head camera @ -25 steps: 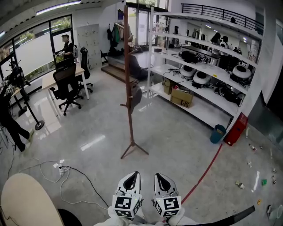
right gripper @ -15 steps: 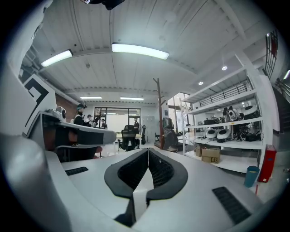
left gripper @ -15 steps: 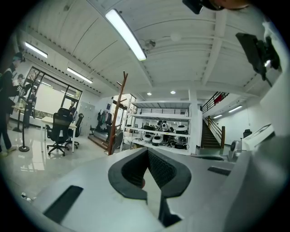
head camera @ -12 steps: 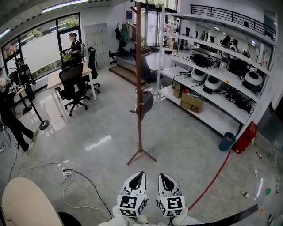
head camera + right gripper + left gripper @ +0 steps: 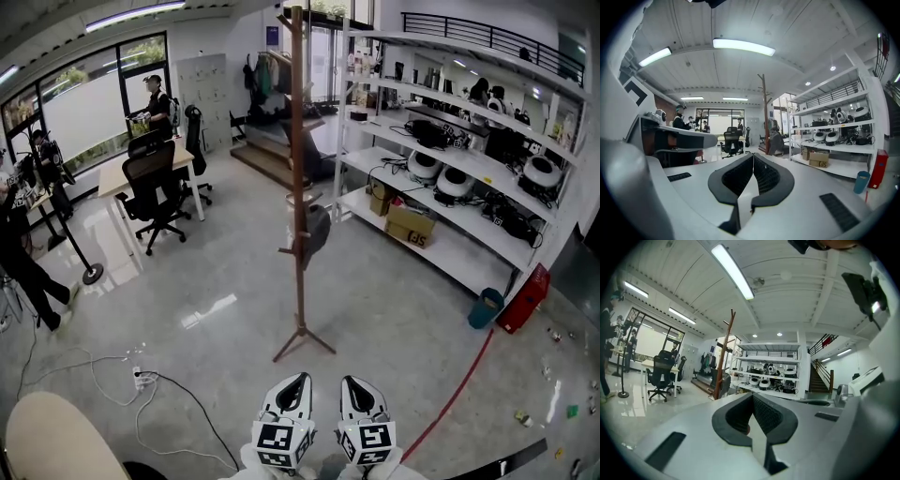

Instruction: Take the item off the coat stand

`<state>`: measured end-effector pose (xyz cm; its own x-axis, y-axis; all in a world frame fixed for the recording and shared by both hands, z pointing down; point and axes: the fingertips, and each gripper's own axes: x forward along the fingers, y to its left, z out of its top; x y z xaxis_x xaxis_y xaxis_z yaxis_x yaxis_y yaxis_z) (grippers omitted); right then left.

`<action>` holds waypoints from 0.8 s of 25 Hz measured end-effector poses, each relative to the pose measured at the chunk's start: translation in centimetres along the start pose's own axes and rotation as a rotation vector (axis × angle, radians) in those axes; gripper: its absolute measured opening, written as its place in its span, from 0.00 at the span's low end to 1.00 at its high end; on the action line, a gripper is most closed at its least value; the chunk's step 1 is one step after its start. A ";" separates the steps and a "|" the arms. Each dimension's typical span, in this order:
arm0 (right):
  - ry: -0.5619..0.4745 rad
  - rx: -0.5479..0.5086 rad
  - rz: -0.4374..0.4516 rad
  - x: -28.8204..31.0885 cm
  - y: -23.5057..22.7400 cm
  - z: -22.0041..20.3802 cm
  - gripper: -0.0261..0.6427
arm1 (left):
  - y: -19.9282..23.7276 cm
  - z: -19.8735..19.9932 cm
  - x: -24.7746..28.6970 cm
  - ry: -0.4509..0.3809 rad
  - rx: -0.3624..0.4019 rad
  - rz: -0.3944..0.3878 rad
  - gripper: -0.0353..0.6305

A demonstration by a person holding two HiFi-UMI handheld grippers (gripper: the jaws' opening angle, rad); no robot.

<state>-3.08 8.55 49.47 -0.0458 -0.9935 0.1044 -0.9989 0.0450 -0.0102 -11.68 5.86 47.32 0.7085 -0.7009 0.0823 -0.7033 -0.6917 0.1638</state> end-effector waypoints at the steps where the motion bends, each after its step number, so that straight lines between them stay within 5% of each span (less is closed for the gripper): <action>1: 0.002 0.004 -0.006 0.2 -0.1 0.0 0.06 | 0.2 0.1 0.1 -0.002 0.001 -0.001 0.03; 20: 0.011 0.004 0.010 7.0 -5.3 -0.1 0.06 | 2.2 0.0 8.0 0.009 -0.014 0.038 0.03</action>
<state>1.90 1.40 50.39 -0.0561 -0.9917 0.1154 -0.9984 0.0547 -0.0153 -7.56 -1.33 48.34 0.6815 -0.7253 0.0978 -0.7293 -0.6618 0.1739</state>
